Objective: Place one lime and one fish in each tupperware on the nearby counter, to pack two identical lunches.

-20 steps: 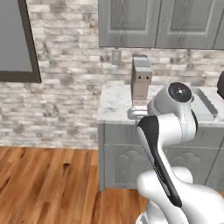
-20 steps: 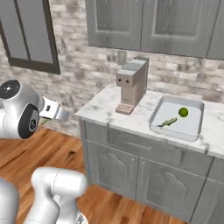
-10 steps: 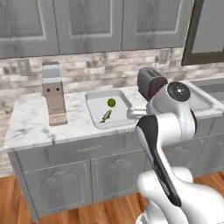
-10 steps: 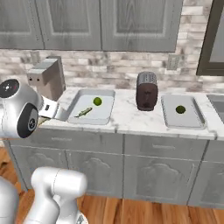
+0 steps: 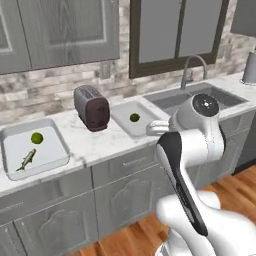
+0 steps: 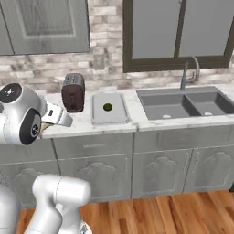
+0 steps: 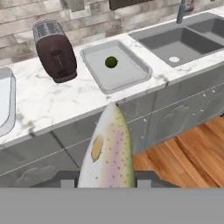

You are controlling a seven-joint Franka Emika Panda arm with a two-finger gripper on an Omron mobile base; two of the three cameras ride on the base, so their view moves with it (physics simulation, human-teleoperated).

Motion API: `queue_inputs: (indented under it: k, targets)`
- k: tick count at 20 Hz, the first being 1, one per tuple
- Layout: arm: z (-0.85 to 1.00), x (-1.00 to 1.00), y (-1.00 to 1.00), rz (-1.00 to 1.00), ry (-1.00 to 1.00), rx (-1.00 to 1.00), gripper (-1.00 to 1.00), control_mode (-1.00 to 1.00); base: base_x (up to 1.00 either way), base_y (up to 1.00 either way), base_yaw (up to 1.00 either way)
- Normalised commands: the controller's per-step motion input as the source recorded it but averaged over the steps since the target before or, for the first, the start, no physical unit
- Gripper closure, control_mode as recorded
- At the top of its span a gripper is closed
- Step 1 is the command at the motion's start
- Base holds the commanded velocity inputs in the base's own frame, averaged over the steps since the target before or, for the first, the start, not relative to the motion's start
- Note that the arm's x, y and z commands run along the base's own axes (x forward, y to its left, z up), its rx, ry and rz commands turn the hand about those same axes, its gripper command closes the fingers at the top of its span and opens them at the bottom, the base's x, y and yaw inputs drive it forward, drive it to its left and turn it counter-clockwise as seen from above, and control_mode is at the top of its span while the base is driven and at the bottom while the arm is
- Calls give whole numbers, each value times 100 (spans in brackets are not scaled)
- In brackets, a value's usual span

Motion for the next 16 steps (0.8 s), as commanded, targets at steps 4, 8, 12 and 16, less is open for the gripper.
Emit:
queue_inputs:
  k: [4,8,12,16]
  targets:
    - [0,0,0,0,0,0,100,100,51,-93,6]
    - [0,0,0,0,0,0,100,100,22,-73,27]
    - [0,0,0,0,0,0,100,100,46,-22,24]
    - [0,0,0,0,0,0,100,100,87,0,26]
